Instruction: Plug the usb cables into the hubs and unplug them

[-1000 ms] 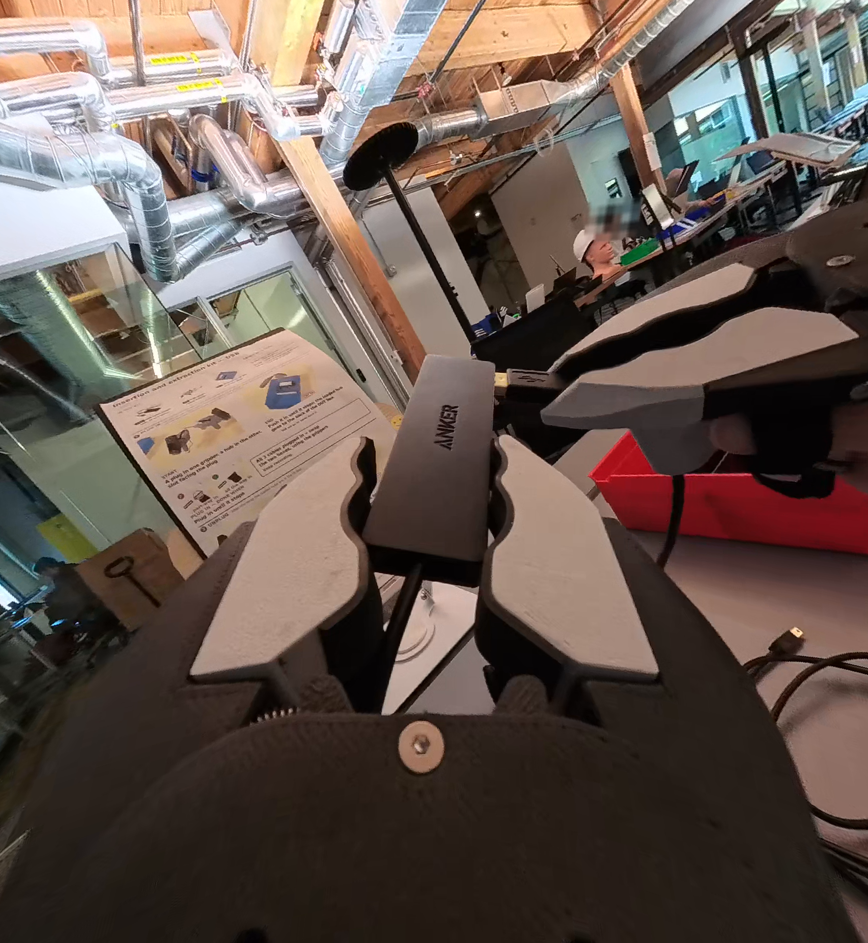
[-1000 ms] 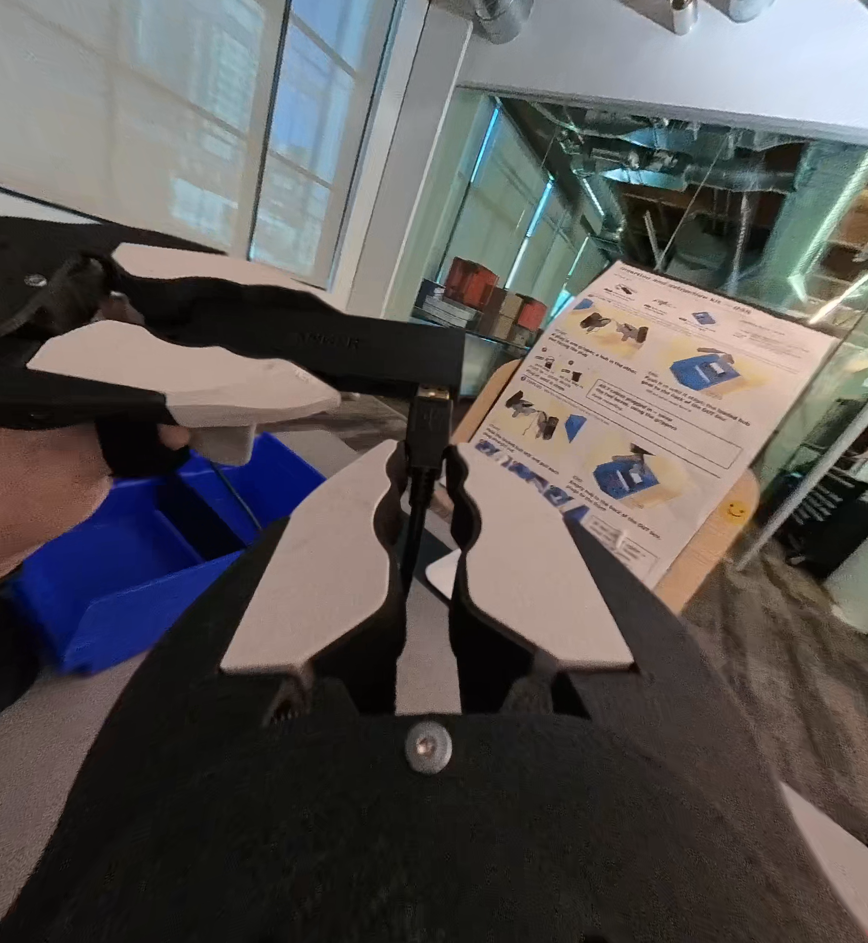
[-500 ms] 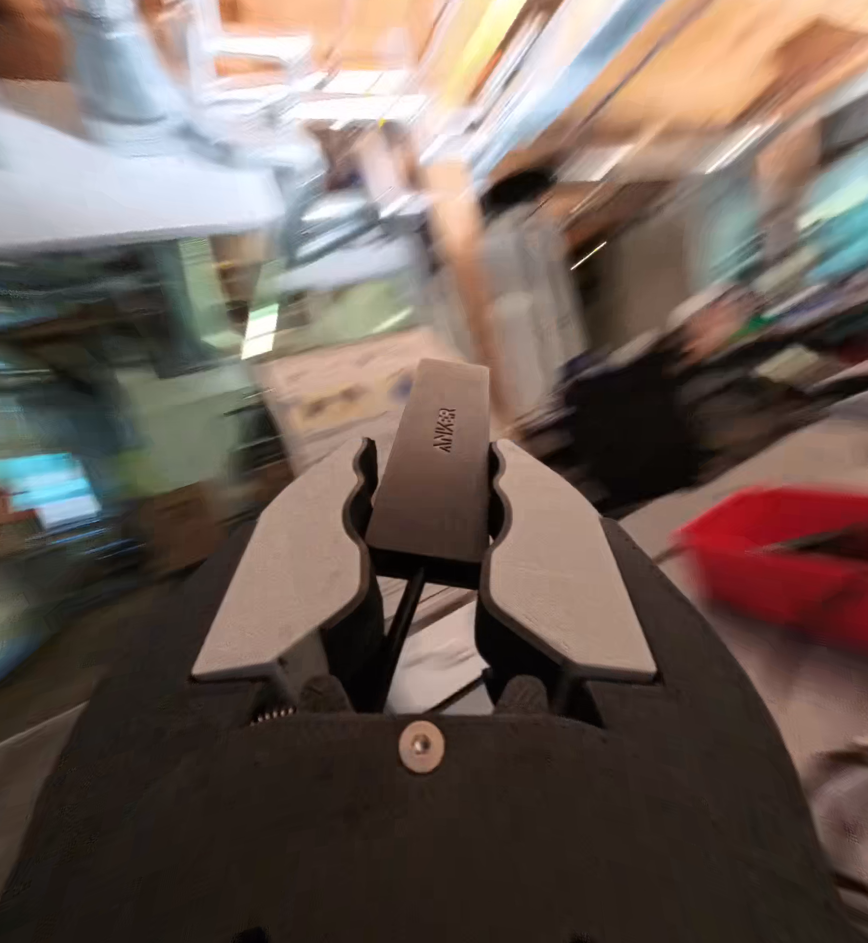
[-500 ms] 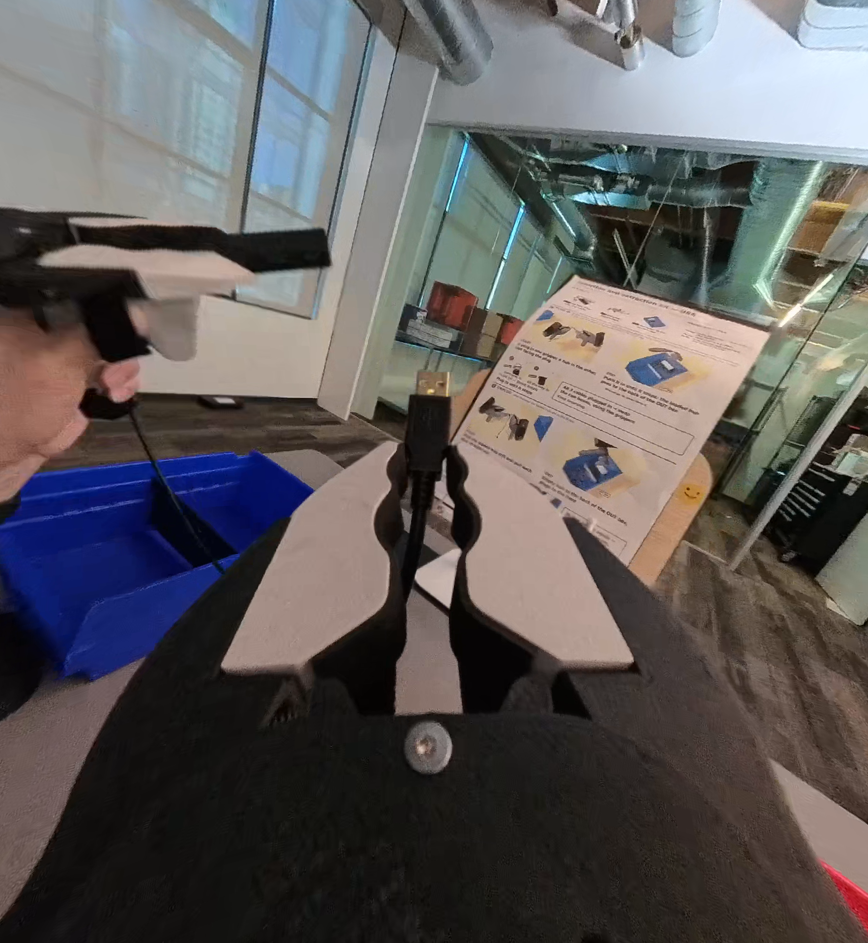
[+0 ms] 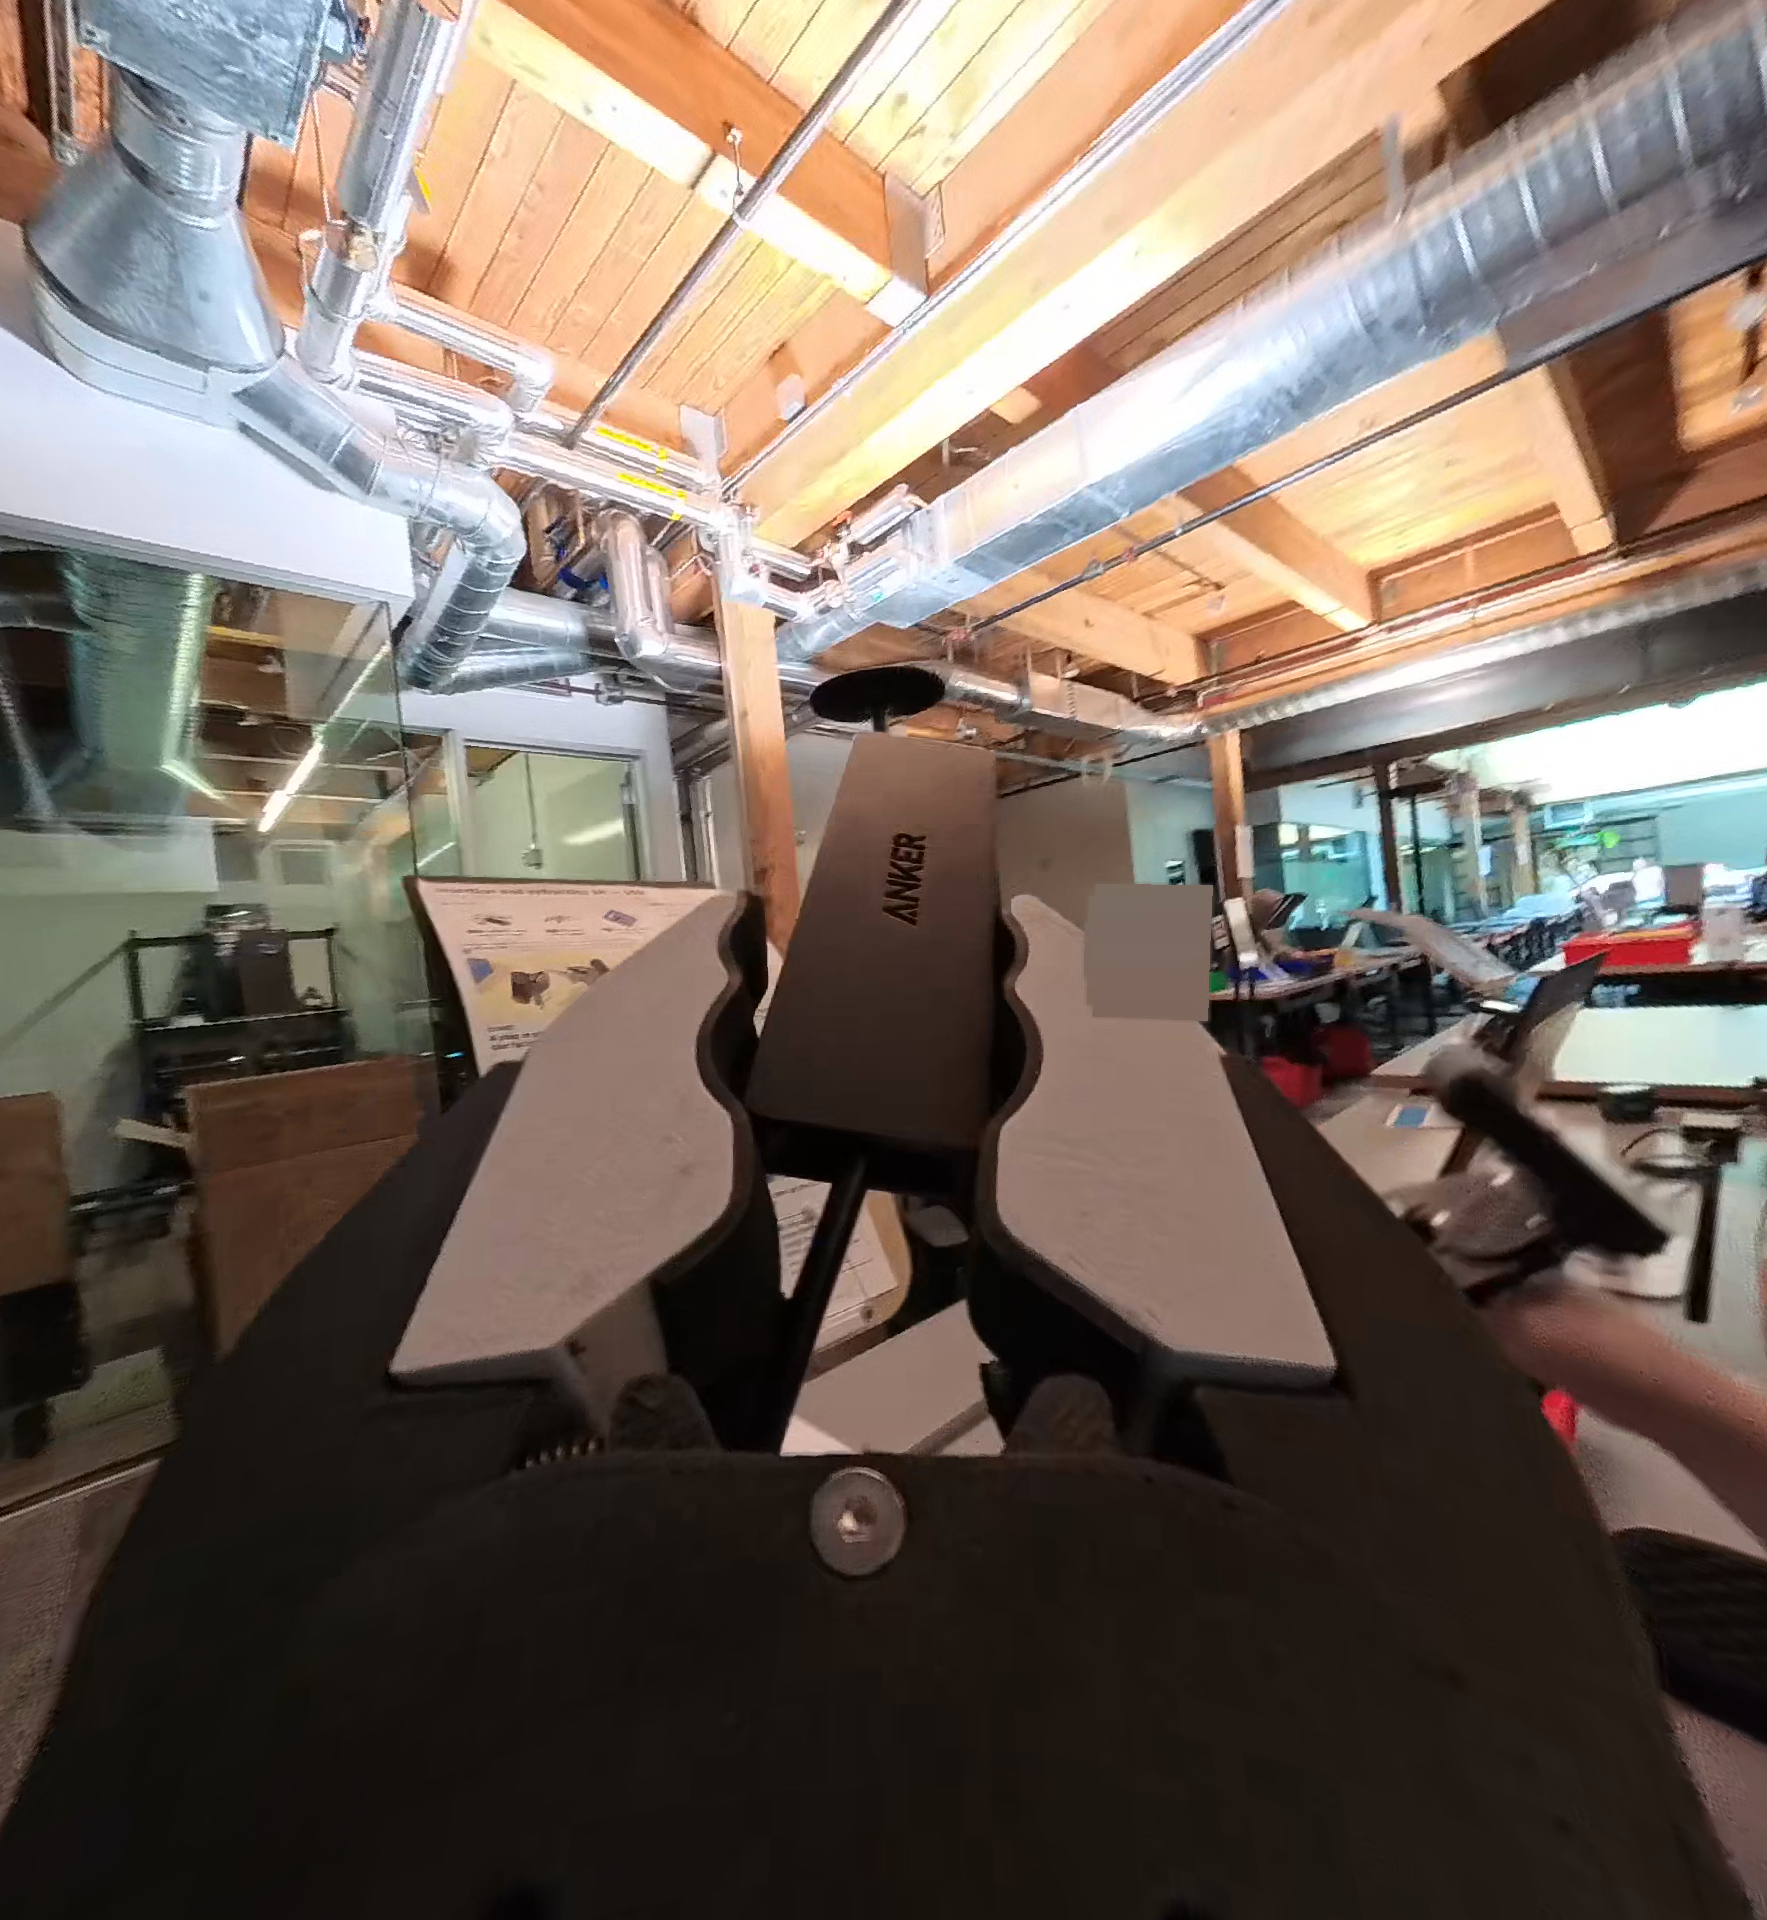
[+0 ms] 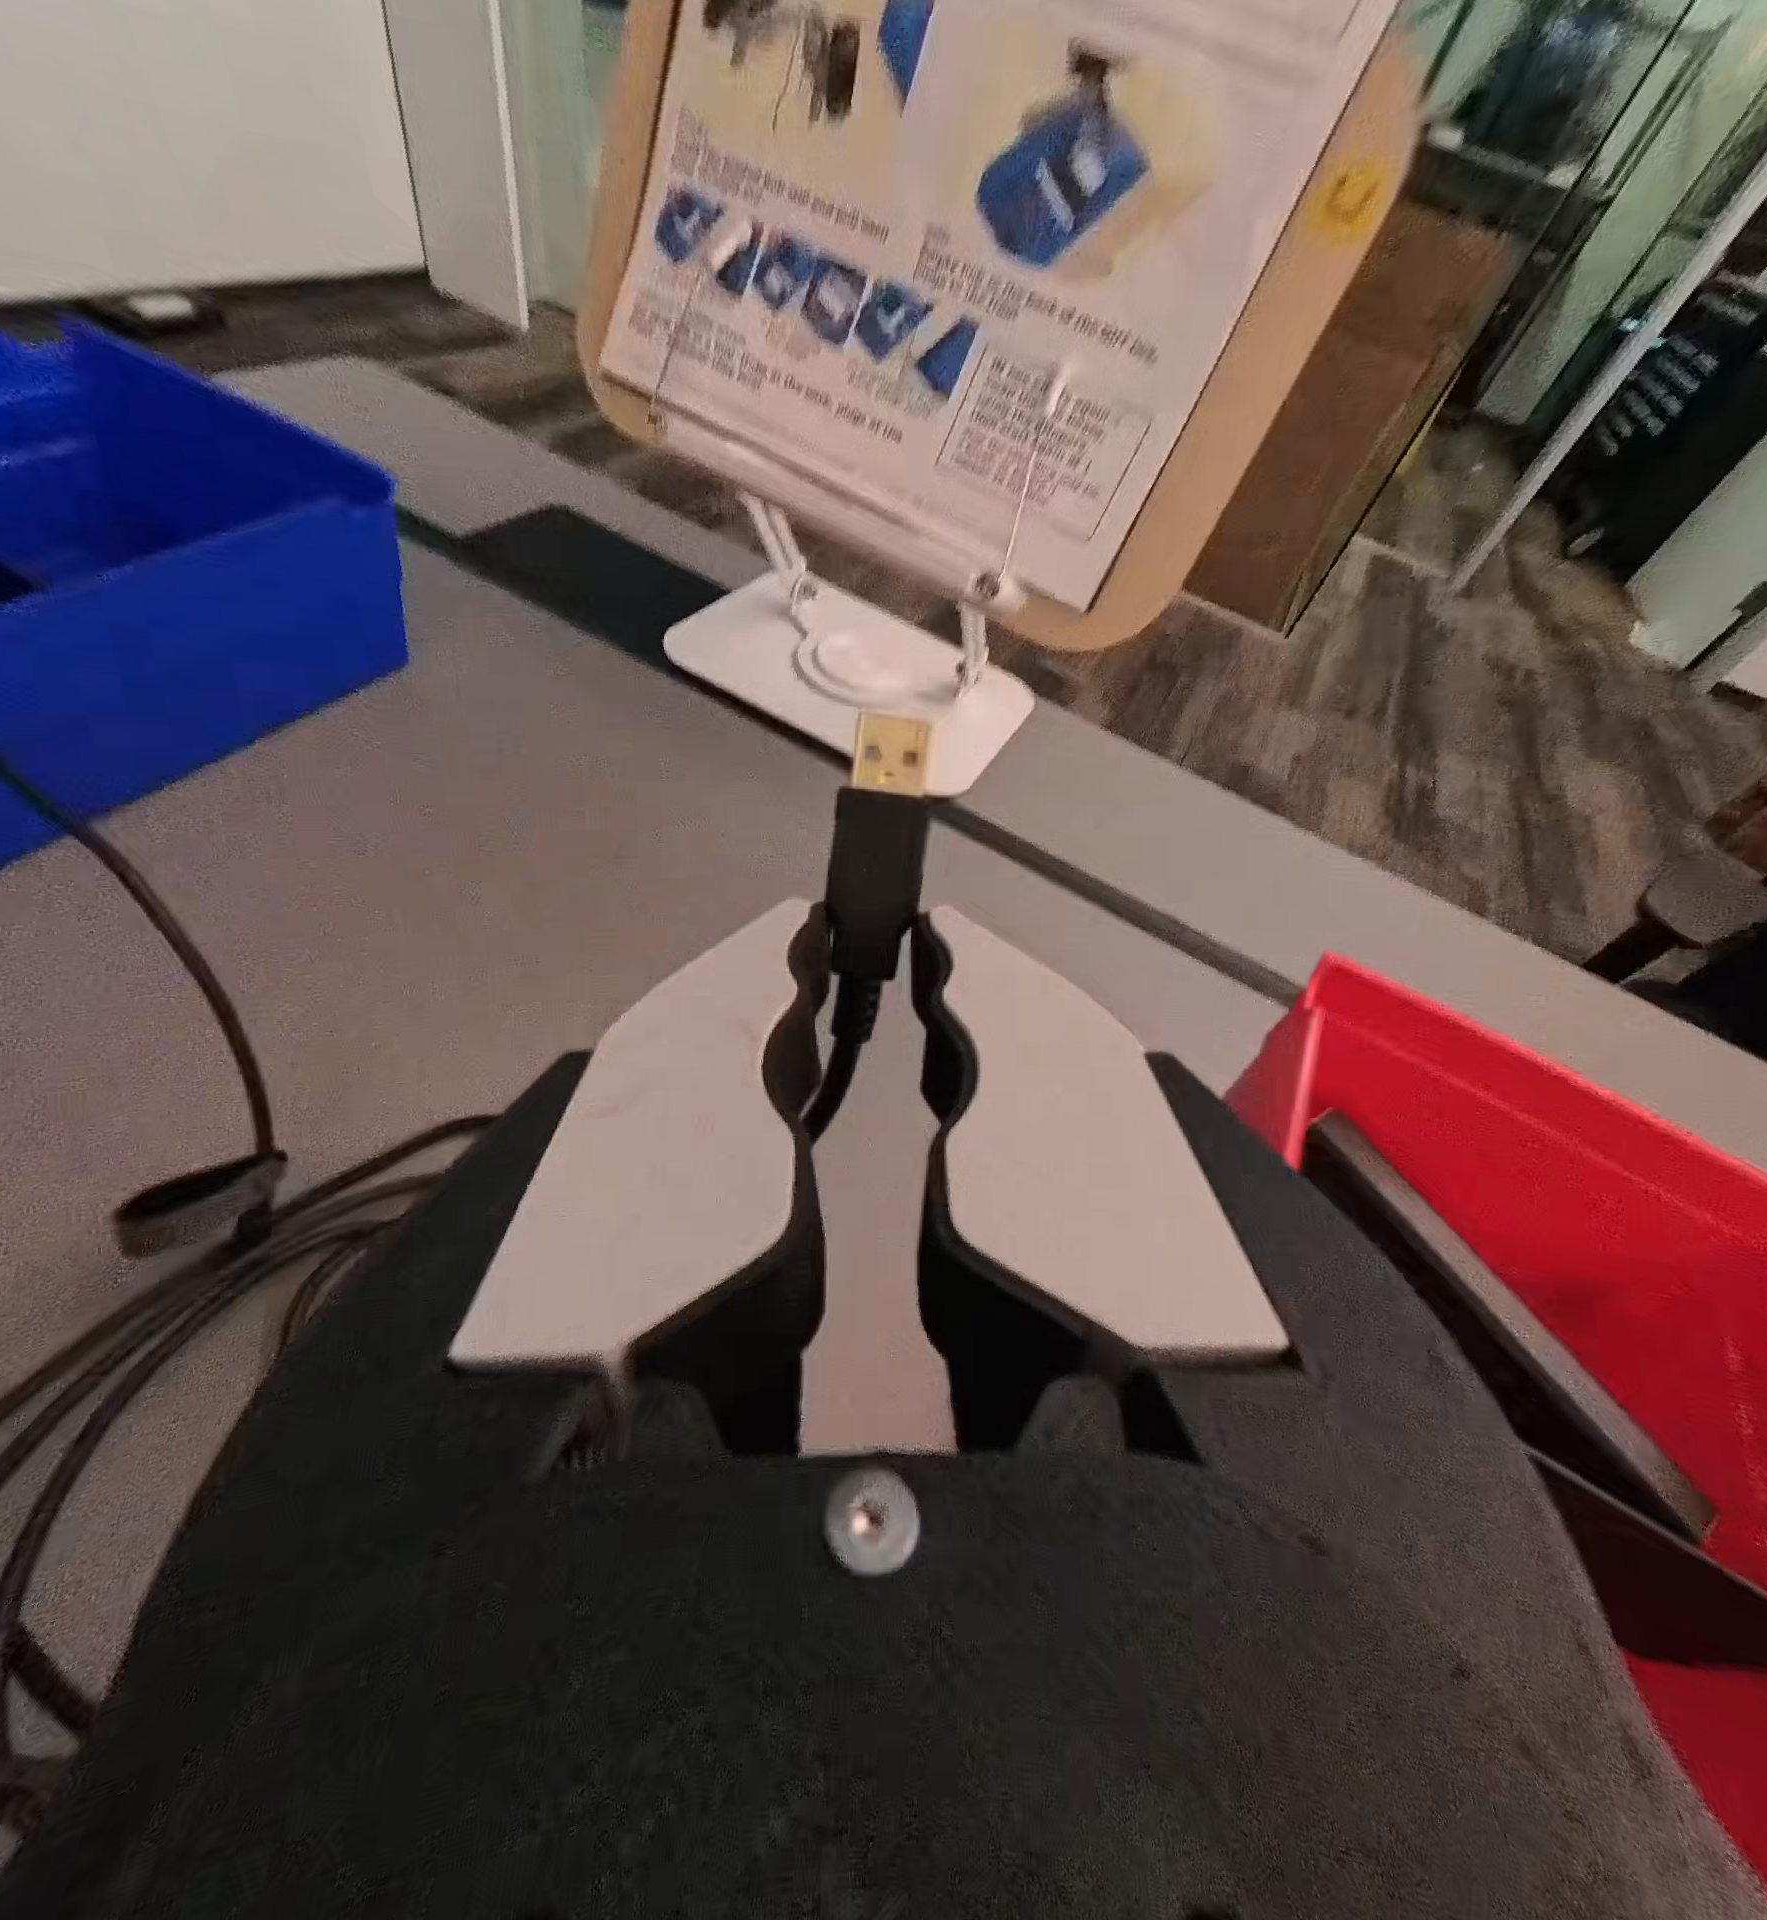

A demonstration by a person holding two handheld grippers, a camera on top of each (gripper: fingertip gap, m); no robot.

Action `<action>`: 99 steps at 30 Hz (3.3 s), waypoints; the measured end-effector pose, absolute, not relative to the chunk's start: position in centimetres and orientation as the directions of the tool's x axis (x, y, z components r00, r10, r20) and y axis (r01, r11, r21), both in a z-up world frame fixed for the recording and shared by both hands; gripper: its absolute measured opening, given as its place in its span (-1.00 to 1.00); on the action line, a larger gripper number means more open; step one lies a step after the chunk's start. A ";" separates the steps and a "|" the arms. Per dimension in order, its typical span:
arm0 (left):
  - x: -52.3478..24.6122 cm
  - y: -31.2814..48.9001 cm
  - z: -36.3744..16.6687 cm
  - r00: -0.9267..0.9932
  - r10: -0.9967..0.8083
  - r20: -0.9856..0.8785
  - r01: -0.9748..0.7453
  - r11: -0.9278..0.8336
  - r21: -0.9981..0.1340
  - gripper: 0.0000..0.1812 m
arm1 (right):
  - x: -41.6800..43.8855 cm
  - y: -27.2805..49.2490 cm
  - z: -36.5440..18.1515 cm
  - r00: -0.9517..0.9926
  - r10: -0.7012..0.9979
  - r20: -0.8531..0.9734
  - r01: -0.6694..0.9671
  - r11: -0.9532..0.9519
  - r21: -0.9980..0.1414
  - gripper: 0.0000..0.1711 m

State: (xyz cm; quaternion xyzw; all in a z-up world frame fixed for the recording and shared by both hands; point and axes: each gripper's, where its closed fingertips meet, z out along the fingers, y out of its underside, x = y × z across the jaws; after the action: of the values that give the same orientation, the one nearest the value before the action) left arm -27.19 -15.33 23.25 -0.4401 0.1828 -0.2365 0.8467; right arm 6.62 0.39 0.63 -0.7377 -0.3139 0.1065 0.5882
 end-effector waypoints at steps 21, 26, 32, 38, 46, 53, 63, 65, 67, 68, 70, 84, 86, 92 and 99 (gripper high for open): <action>-35.3 -28.7 26.0 0.810 -0.578 -0.099 0.420 0.690 -0.589 -0.55 | 10.9 2.4 -19.1 0.694 0.588 0.416 0.718 -0.520 -0.462 -0.80; -33.6 -26.7 25.6 0.771 -0.628 -0.106 0.407 0.613 -0.677 -0.55 | 9.5 1.5 -16.4 0.692 0.645 0.323 0.688 -0.455 -0.565 -0.44; -30.4 -24.0 25.2 0.760 -0.637 -0.131 0.338 0.559 -0.757 -0.55 | 3.2 -3.9 -10.0 0.402 0.915 0.039 0.567 -0.215 -0.796 -0.30; -28.3 -22.3 24.5 0.737 -0.660 -0.144 0.296 0.508 -0.809 -0.55 | 0.8 -5.3 -16.2 -0.017 0.977 0.211 0.843 0.128 -0.522 0.19; -27.5 -21.2 24.0 0.731 -0.668 -0.142 0.267 0.471 -0.841 -0.55 | 1.1 -1.4 -19.7 -0.075 0.992 0.100 0.941 0.104 -0.321 -0.02; -27.0 -20.7 23.9 0.733 -0.664 -0.146 0.250 0.463 -0.850 -0.55 | 1.8 -1.8 -19.7 -0.057 0.997 0.045 0.961 0.067 -0.268 -0.88; -26.3 -20.2 23.8 0.739 -0.657 -0.149 0.236 0.459 -0.856 -0.55 | 2.3 0.7 -5.5 0.149 0.925 0.348 0.846 0.064 -0.530 -0.92; -26.3 -20.1 23.8 0.740 -0.656 -0.150 0.233 0.459 -0.857 -0.55 | 3.7 1.5 -0.1 0.211 0.862 0.460 0.831 0.089 -0.549 -0.92; -26.3 -20.1 23.8 0.745 -0.651 -0.147 0.233 0.460 -0.857 -0.55 | 6.0 2.0 4.9 0.272 0.798 0.538 0.830 0.089 -0.551 -0.94; -26.4 -20.1 23.8 0.747 -0.649 -0.145 0.234 0.460 -0.856 -0.55 | 7.3 2.2 7.0 0.298 0.769 0.565 0.830 0.083 -0.551 -0.93; -26.4 -20.1 23.8 0.747 -0.649 -0.144 0.234 0.459 -0.857 -0.55 | 10.0 2.4 10.2 0.333 0.743 0.580 0.828 0.063 -0.557 -0.94; -26.1 -20.0 23.8 0.745 -0.651 -0.143 0.233 0.455 -0.860 -0.55 | 25.3 2.1 19.8 0.538 0.549 0.640 0.804 -0.108 -0.585 -0.93; -25.9 -20.0 23.7 0.743 -0.653 -0.147 0.227 0.452 -0.863 -0.55 | 26.4 1.9 21.9 0.566 0.513 0.646 0.788 -0.107 -0.606 -0.93; -25.7 -19.9 23.6 0.744 -0.651 -0.154 0.215 0.451 -0.866 -0.55 | 28.8 1.3 23.3 0.588 0.540 0.603 0.764 -0.126 -0.632 -0.93; -26.1 -20.0 23.6 0.744 -0.652 -0.142 0.227 0.447 -0.866 -0.55 | 30.7 2.5 18.0 0.567 0.591 0.574 0.798 -0.221 -0.560 -0.93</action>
State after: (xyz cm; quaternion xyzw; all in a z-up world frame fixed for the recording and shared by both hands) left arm -26.10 -19.95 23.60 -0.4520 0.2355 -0.2689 0.8172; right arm 30.74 2.47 17.96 -0.7721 -0.4498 -0.1200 0.4326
